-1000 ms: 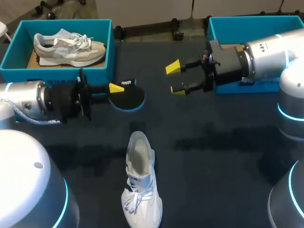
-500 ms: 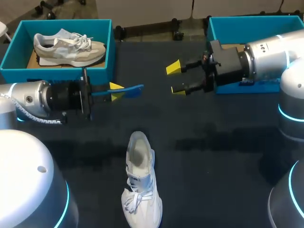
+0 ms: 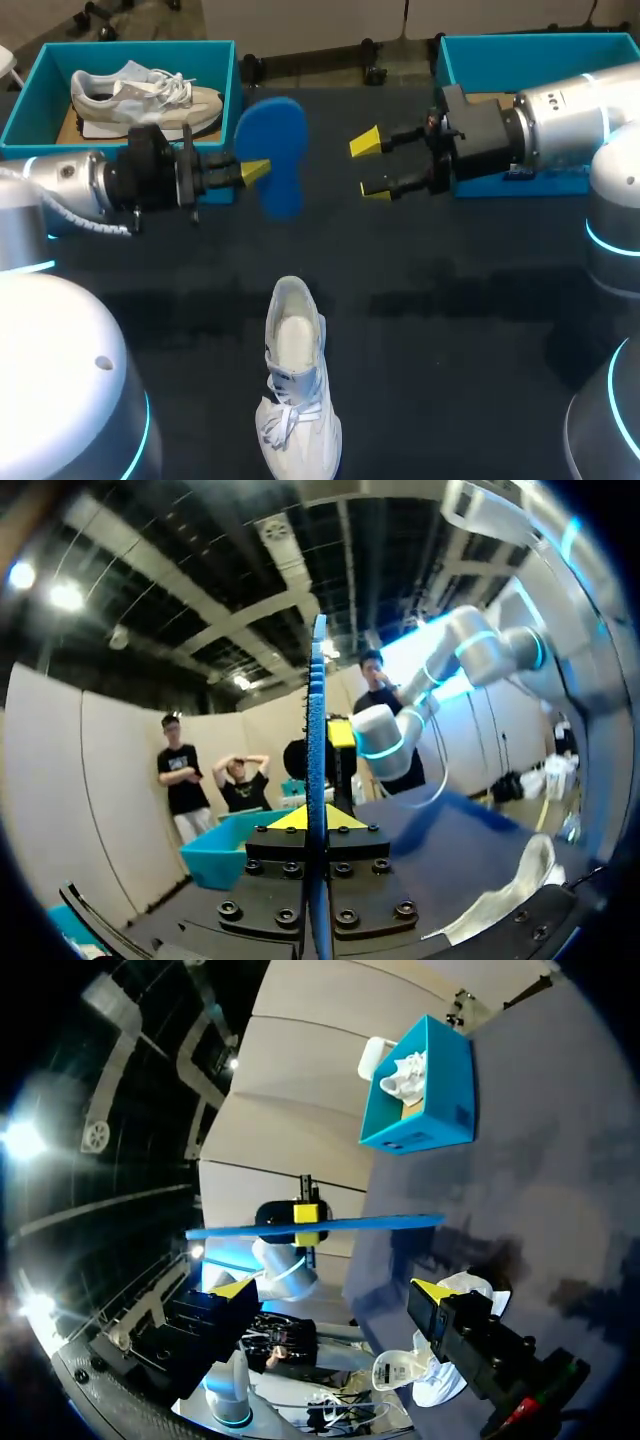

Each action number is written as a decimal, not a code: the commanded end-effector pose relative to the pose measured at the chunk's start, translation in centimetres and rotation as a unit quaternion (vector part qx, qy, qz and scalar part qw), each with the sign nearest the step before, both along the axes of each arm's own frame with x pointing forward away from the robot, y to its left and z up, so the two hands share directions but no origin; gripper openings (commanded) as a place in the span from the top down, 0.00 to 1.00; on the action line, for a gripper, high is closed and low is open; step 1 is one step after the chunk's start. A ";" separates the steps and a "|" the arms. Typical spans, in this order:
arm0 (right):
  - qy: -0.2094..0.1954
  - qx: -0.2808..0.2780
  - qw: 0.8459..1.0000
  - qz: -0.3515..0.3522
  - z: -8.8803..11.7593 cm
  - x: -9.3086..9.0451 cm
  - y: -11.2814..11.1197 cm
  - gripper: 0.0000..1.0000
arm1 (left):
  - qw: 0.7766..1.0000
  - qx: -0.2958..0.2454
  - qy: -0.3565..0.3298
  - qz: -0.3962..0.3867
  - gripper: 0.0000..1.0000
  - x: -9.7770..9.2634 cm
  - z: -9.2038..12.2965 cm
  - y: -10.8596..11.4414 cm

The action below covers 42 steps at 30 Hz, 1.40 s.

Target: Take the shoe out of the shoebox, open the shoe tongue, remove and reinsert the insole, then place the shoe into the shoebox

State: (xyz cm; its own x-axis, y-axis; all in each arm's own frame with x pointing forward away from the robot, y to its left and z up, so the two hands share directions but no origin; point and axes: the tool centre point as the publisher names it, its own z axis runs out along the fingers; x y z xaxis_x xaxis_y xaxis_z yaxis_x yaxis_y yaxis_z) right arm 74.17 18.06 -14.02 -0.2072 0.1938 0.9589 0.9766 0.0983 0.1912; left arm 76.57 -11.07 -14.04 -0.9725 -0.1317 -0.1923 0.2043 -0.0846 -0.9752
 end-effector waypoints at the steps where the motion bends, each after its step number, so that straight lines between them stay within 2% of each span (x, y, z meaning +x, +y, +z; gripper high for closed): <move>1: 0.000 -0.001 1.000 -0.001 0.0 0.0 0.1 0.00 | 0.927 0.003 0.374 0.033 1.00 -0.9 1.7 0.8; 5: 0.000 -0.001 1.000 -0.001 0.0 0.0 0.1 0.00 | 0.882 -0.010 0.471 0.028 1.00 -0.9 1.6 1.5; 7: 0.000 -0.001 1.000 -0.001 0.0 0.0 0.1 0.00 | 0.878 -0.013 0.479 0.026 1.00 -0.9 1.6 1.6; 8: 0.000 -0.001 1.000 -0.001 0.0 0.0 0.1 0.00 | 0.841 -0.026 0.540 0.017 1.00 -0.9 1.4 1.7; 12: 0.000 -0.001 1.000 -0.001 0.0 0.0 0.1 0.00 | 0.773 -0.051 0.633 -0.001 1.00 -1.2 1.0 1.5; 21: 0.000 -0.001 1.000 -0.001 0.0 0.0 0.1 0.00 | 0.668 -0.103 0.735 -0.043 1.00 -1.1 0.8 1.0; 25: 0.000 -0.001 1.000 -0.001 0.0 0.0 0.1 0.00 | 0.638 -0.121 0.759 -0.042 1.00 -0.7 0.5 0.7; 26: 0.000 -0.001 1.000 -0.001 0.0 0.0 0.1 0.00 | 0.624 -0.124 0.770 -0.045 1.00 -0.6 0.4 0.7; 29: 0.000 -0.001 1.000 -0.001 0.0 0.0 0.1 0.00 | 0.604 -0.126 0.786 -0.044 1.00 -0.3 0.2 0.6; 31: 0.000 -0.001 1.000 -0.001 0.0 0.0 0.1 0.00 | 0.603 -0.125 0.786 -0.041 1.00 -0.2 0.0 0.4; 42: 0.000 -0.001 1.000 -0.001 0.0 0.0 0.1 0.00 | 0.573 -0.124 0.810 -0.030 1.00 0.2 -1.1 -0.5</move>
State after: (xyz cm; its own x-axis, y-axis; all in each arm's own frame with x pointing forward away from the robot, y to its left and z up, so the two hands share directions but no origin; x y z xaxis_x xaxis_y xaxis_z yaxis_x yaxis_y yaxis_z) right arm 74.17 18.06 -14.02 -0.2072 0.1938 0.9589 0.9766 0.0983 0.1912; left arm 76.39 -11.17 -14.78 -0.3304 -0.0104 0.9438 -0.9208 -0.2161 -0.3248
